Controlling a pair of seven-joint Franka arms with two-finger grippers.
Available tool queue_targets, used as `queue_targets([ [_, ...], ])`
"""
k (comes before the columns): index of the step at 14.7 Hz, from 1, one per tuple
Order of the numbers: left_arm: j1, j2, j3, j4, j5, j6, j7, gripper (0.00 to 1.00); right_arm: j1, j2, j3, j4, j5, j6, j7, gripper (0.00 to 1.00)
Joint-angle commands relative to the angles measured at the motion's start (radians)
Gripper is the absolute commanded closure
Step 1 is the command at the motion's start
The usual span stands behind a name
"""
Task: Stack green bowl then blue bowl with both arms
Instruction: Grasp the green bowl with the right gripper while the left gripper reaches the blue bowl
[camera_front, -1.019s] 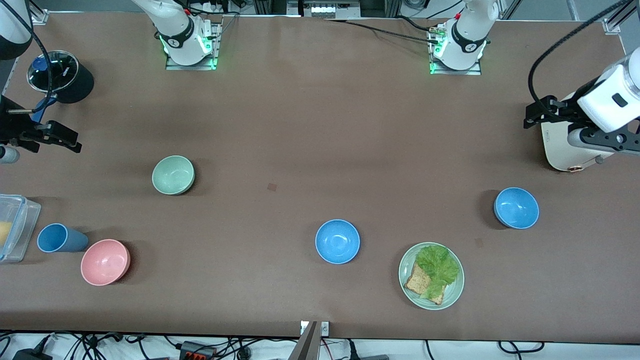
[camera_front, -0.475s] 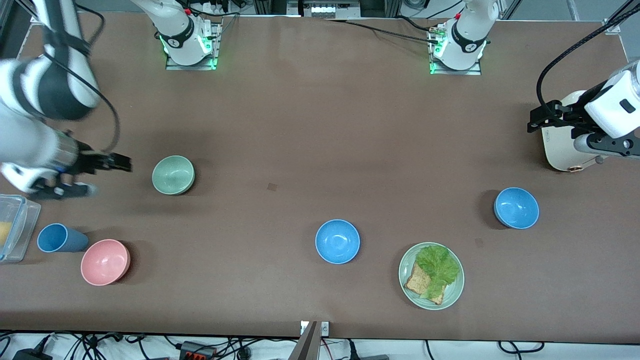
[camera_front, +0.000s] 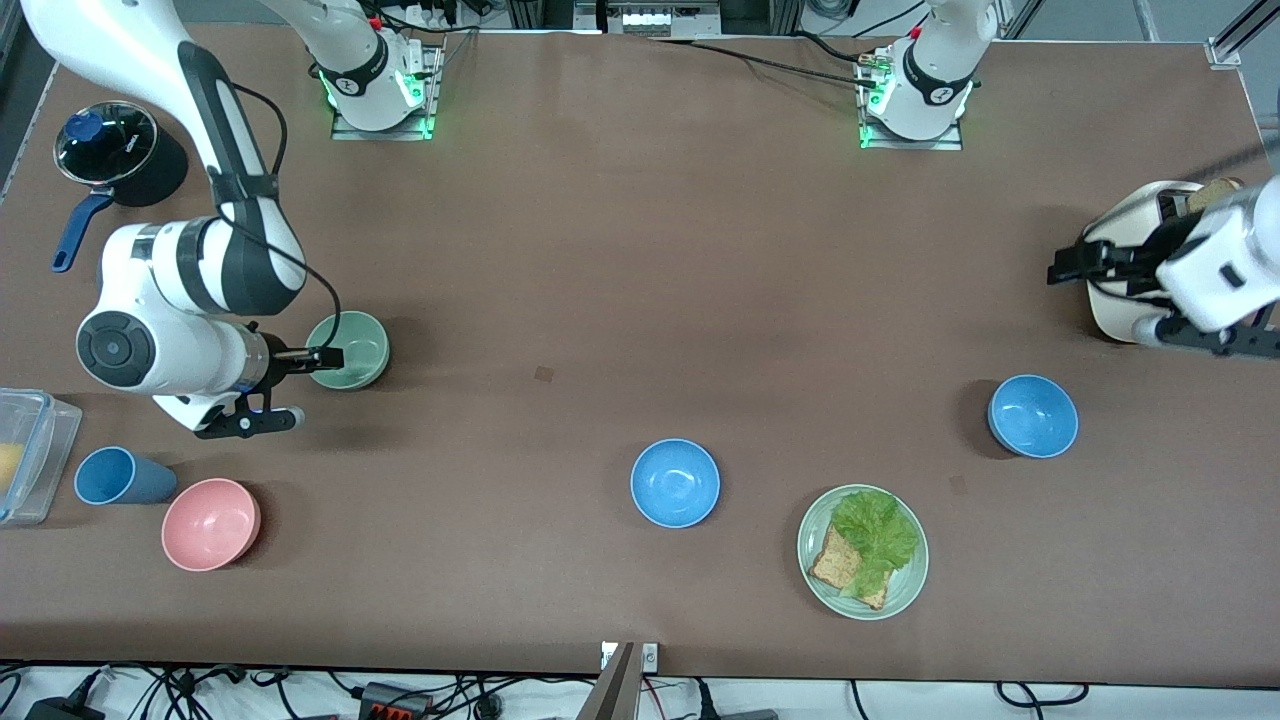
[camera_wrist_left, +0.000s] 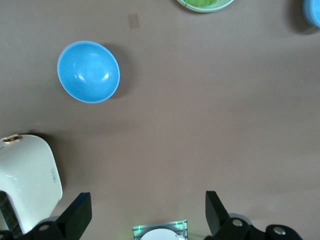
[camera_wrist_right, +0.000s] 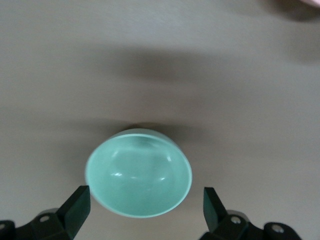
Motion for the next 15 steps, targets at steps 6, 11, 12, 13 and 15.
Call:
queue_targets([
  [6, 0.068, 0.278, -0.006, -0.026, 0.132, 0.289, -0.008, 0.00, -0.088, 0.005, 0.008, -0.213, -0.001, 0.184, 0.007, 0.12],
  [11, 0.066, 0.288, -0.006, -0.204, 0.138, 0.498, -0.030, 0.00, -0.099, 0.026, 0.008, -0.219, 0.034, 0.185, 0.006, 0.66],
  [12, 0.065, 0.289, -0.006, -0.215, 0.139, 0.518, -0.030, 0.00, -0.099, 0.026, 0.008, -0.217, 0.048, 0.185, 0.006, 0.80],
  [13, 0.063, 0.288, -0.005, -0.231, 0.139, 0.530, -0.031, 0.00, -0.098, 0.026, 0.009, -0.216, 0.052, 0.184, 0.004, 0.92],
  [15, 0.060, 0.282, -0.006, -0.250, 0.202, 0.552, -0.040, 0.00, -0.088, 0.019, 0.015, -0.208, 0.052, 0.173, 0.003, 1.00],
])
